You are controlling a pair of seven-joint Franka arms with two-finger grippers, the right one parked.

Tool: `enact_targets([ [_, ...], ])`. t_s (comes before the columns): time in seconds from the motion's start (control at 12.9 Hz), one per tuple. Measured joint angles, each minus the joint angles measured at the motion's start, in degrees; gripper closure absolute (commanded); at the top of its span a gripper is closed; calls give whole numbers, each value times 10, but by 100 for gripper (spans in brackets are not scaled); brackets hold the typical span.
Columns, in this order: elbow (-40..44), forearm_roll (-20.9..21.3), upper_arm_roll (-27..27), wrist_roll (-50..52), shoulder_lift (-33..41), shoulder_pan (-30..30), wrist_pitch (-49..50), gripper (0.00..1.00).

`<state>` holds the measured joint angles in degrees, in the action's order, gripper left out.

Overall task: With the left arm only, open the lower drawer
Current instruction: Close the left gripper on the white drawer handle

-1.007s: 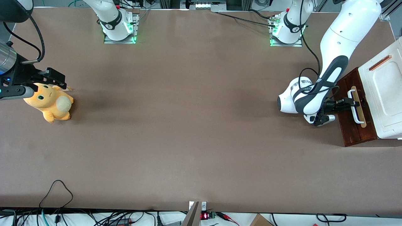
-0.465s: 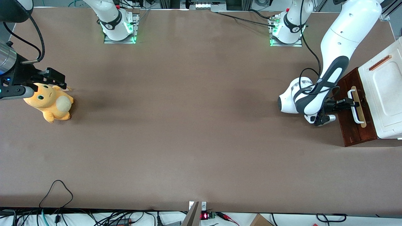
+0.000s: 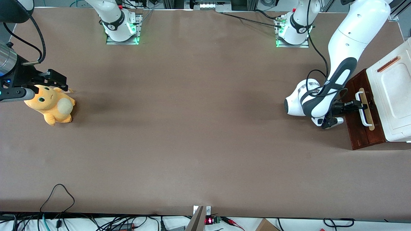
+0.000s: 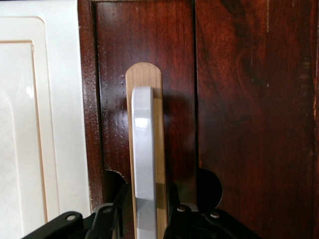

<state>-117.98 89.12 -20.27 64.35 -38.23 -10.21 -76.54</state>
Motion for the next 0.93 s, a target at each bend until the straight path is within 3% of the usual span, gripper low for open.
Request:
enact_targets([
  [0.31, 0, 0, 0, 0, -1, 0, 1, 78],
  [0.7, 1, 1, 0, 2, -1, 0, 2, 100],
  [0.93, 1, 1, 0, 2, -1, 0, 2, 100],
])
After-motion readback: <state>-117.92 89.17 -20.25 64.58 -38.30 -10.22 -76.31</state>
